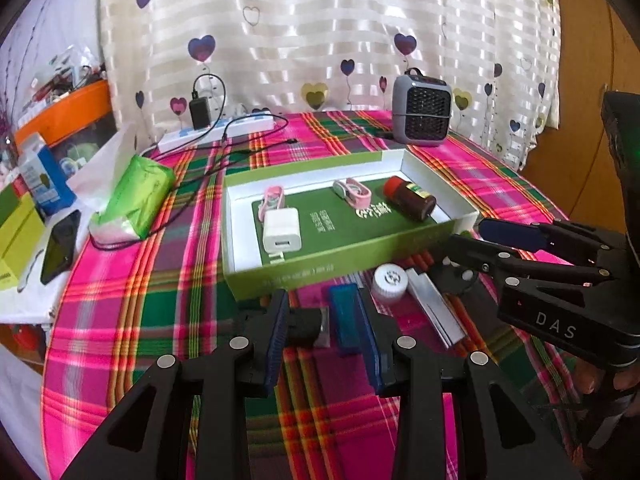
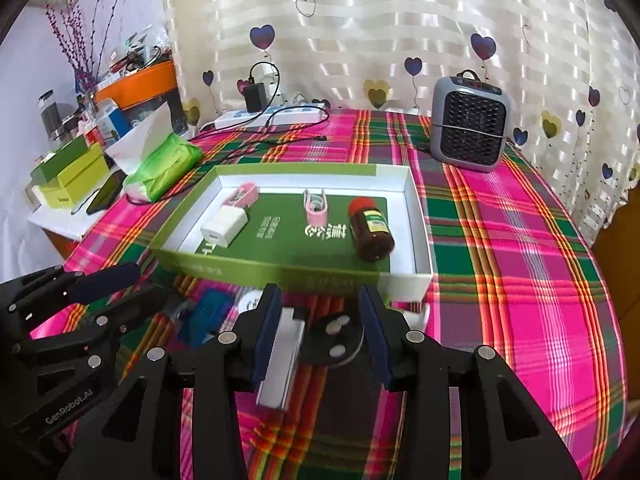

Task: Organize rigid objects
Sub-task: 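Withdraw both open tools from the box toward the loose items beside it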

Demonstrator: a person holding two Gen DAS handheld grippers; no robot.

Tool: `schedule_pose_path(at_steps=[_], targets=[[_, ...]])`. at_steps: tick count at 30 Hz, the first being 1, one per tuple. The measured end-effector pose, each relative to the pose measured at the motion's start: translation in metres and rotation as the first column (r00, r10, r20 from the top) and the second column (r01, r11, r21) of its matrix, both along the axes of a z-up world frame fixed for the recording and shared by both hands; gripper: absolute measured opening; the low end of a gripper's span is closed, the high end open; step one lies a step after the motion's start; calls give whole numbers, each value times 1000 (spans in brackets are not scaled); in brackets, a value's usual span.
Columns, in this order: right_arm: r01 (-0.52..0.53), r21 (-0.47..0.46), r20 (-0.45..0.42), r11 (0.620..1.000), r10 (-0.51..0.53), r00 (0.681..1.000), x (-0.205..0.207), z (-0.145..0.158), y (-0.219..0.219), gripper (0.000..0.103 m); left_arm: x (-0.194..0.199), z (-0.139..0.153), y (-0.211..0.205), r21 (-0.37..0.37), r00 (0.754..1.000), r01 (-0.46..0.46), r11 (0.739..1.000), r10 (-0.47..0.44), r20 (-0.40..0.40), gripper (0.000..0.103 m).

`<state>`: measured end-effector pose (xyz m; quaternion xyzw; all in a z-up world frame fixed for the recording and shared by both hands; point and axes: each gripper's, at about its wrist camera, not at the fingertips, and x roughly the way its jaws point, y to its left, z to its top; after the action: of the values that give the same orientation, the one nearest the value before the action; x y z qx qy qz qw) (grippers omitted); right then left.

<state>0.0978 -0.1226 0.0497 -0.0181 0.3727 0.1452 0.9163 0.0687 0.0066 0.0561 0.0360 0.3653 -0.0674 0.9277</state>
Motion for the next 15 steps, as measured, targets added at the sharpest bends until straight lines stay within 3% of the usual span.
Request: schedule_pose_path(at_steps=[15], targets=[[53,31,-22,998,-53,998,-18,-13,-29,42,-16,-17,9,-54,1000,-5,999,3,-24,32]])
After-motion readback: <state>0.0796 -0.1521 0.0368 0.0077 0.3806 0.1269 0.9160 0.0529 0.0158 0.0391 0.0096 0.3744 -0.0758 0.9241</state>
